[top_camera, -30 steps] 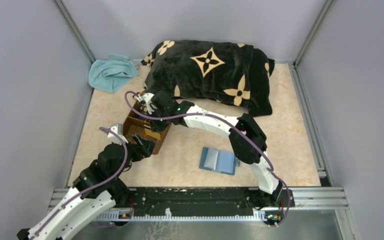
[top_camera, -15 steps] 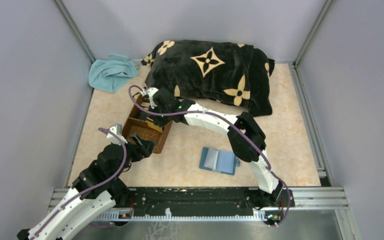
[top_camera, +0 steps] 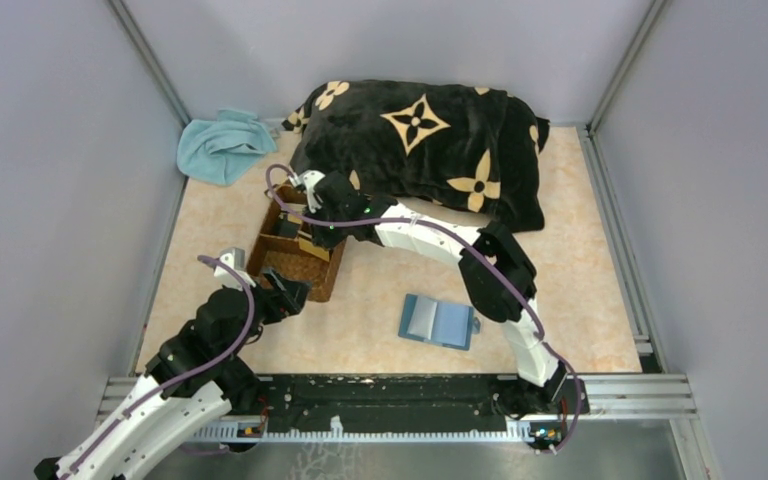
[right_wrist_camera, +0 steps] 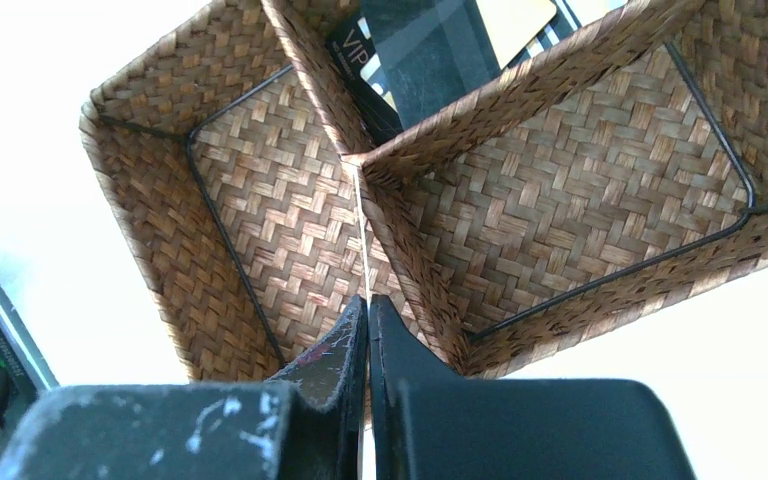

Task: Take the credit cards out of the card holder
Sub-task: Place the credit card in the storage box.

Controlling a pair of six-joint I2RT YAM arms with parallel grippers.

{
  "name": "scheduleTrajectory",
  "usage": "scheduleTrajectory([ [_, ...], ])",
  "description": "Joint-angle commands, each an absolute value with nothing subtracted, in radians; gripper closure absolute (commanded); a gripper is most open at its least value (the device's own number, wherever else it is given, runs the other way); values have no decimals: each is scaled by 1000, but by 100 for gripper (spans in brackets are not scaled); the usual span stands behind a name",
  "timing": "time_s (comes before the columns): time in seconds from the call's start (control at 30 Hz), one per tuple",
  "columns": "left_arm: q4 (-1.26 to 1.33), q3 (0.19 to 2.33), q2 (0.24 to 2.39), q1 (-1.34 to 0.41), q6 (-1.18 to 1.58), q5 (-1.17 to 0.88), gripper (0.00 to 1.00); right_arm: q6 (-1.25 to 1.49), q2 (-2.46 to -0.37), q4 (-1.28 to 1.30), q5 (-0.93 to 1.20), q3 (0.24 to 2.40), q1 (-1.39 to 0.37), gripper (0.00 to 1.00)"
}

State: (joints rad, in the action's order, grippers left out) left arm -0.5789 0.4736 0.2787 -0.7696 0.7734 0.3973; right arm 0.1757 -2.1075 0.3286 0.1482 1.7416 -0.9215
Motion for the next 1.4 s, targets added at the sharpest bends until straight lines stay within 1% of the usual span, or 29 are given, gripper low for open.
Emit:
scheduleTrajectory([
  [0.0,-559,464,279,-767,773,405,12,159,-1998,244,135,1777,-909,100],
  [0.17,-553,457,279,-767,770,410,11,146,-1981,225,120,1783,-902,100],
  [0.47,-544,463,297,-767,747,420,10,47,-2054,196,78,1799,-871,100],
  [1.0,-558,494,311,-767,732,455,8,17,-2136,153,195,1803,-861,100],
  [1.37,-545,492,337,-767,734,458,7,-51,-2127,116,228,1715,-890,100],
])
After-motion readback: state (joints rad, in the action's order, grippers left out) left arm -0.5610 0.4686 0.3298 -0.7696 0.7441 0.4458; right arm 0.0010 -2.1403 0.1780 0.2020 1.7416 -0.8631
